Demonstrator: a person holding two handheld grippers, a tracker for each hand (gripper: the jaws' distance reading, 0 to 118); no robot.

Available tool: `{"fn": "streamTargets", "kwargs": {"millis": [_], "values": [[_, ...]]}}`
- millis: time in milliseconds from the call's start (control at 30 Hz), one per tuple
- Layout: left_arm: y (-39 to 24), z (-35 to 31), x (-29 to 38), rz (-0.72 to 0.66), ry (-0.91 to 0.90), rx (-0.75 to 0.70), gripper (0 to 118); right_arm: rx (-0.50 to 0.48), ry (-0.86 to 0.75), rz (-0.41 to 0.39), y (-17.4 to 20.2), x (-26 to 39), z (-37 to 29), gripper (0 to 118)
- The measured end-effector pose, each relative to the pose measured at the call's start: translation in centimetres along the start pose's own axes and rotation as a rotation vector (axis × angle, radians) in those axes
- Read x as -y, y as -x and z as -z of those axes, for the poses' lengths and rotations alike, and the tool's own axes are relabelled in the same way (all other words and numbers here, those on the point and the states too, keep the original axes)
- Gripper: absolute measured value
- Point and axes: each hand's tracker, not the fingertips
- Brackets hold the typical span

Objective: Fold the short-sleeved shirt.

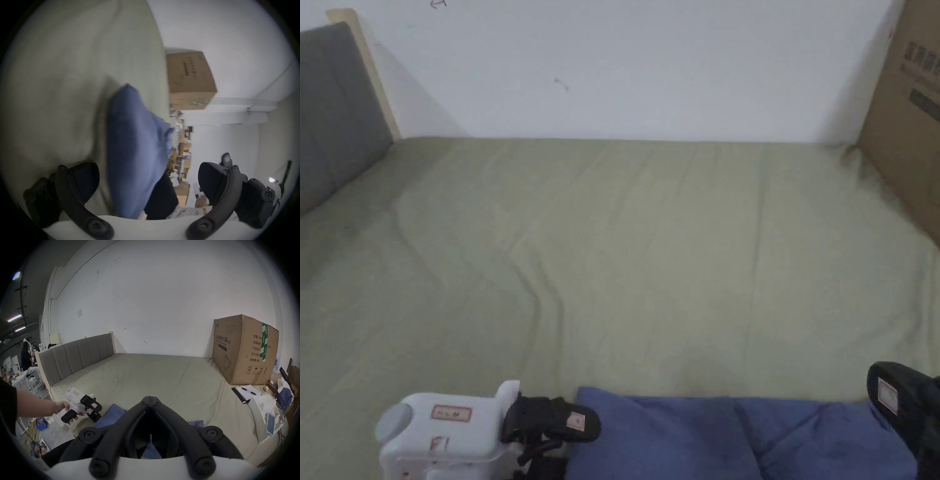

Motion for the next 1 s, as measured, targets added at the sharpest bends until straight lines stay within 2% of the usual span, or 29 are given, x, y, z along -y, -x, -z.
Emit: {"fn": "streamTargets", "kwargs": {"millis": [133, 233, 267, 300, 333, 367, 467, 500, 533, 633, 733, 800, 867, 1000], "values": [[-0.6, 4.1, 0.6, -0.041, 0.068, 0.085, 118, 0.0, 0.025, 0.005, 0.6, 0.1, 1.0, 0], [-1.8, 5.3, 1.1, 0.096, 0.076, -0.02, 118, -0.006, 0.035, 0.0, 0.8, 0.2, 1.3, 0], [-2.1, 5.3, 1.2, 0.116, 0.062, -0.052, 109, -0.006, 0.035, -0.003, 0.9, 0.3, 1.4, 0], [-2.2, 5.0, 1.3, 0.125, 0.043, -0.111, 85, -0.008, 0.036, -0.003, 0.8, 0.5, 1.4, 0], [-2.4, 5.0, 1.4, 0.136, 0.02, -0.226, 21, -0.012, 0.038, -0.001, 0.8, 0.6, 1.4, 0], [-2.4, 4.7, 1.5, 0.158, 0.009, -0.336, 10, -0.015, 0.04, 0.003, 0.8, 0.6, 1.4, 0], [-4.3, 3.8, 1.7, 0.143, 0.026, -0.405, 10, -0.029, 0.044, 0.012, 0.8, 0.9, 1.4, 0], [-5.7, 3.3, 1.9, 0.188, 0.013, -0.447, 10, -0.034, 0.044, 0.012, 0.7, 0.9, 1.4, 0], [-7.2, 2.5, 1.9, 0.236, -0.005, -0.533, 10, -0.038, 0.042, 0.012, 0.7, 0.9, 1.4, 0], [-10.6, -0.8, 1.5, 0.257, -0.06, -0.743, 10, -0.055, 0.021, 0.025, 0.3, 0.9, 1.0, 0], [-14.0, -2.5, 1.4, 0.379, -0.102, -1.103, 10, -0.061, -0.003, 0.047, -0.3, 1.0, 0.5, 0], [-16.1, -1.6, 1.8, 0.539, -0.062, -1.37, 10, -0.058, -0.016, 0.063, -1.0, 1.1, 0.0, 0], [-16.9, -0.6, 2.2, 0.549, -0.054, -1.37, 10, -0.049, -0.024, 0.077, -1.7, 1.3, -0.5, 0], [-19.4, 4.2, 2.3, 0.48, -0.016, -1.193, 10, -0.021, -0.038, 0.095, -3.2, 1.5, -1.8, 0]]}}
